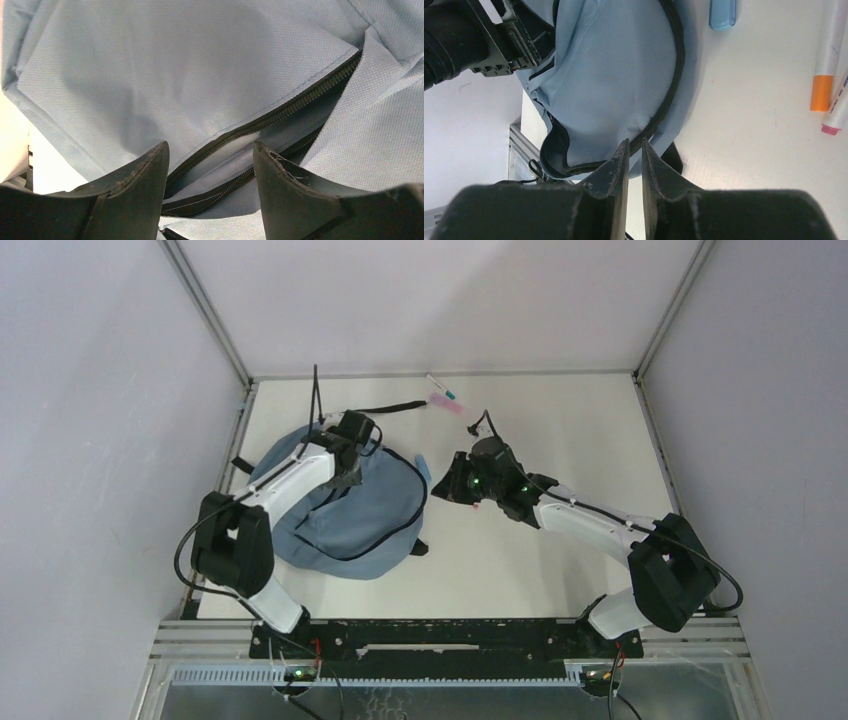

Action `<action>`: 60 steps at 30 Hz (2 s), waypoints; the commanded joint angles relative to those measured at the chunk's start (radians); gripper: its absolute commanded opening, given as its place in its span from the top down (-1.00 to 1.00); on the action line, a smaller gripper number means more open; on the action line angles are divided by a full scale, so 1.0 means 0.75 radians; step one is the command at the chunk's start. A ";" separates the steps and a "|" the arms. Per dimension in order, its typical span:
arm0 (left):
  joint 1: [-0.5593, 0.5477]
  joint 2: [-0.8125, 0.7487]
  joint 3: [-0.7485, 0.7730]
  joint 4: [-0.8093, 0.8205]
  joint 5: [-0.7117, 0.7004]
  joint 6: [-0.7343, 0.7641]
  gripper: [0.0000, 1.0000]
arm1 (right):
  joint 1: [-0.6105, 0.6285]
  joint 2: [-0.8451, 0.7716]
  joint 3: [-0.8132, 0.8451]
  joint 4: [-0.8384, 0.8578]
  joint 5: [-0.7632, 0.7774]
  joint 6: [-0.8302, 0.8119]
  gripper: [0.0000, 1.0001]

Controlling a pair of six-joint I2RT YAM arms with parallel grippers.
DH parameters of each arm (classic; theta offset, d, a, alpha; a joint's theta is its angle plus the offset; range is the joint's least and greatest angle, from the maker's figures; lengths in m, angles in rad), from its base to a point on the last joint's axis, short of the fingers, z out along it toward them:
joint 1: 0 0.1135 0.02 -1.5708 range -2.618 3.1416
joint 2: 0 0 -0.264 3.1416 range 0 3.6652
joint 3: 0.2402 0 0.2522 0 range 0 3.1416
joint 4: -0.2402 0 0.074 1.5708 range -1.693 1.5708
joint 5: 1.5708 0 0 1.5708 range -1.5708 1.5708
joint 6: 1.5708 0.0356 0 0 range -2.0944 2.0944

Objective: Pack the student bag
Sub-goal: Pick up the stationery from the center of the board.

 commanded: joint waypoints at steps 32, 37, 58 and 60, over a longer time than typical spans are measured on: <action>-0.008 0.068 0.385 -0.259 -0.253 0.158 1.00 | -0.122 -0.049 -0.053 -0.040 0.138 -0.125 0.49; 0.000 -0.022 0.359 -0.266 -0.177 0.177 1.00 | -0.214 0.033 -0.004 -0.159 0.305 -0.212 0.23; 0.083 -0.146 0.235 -0.173 0.046 0.202 1.00 | -0.269 0.497 0.298 -0.296 0.405 -0.311 0.02; 0.083 -0.143 0.228 -0.168 0.068 0.208 1.00 | -0.265 0.500 0.297 -0.286 0.405 -0.310 0.02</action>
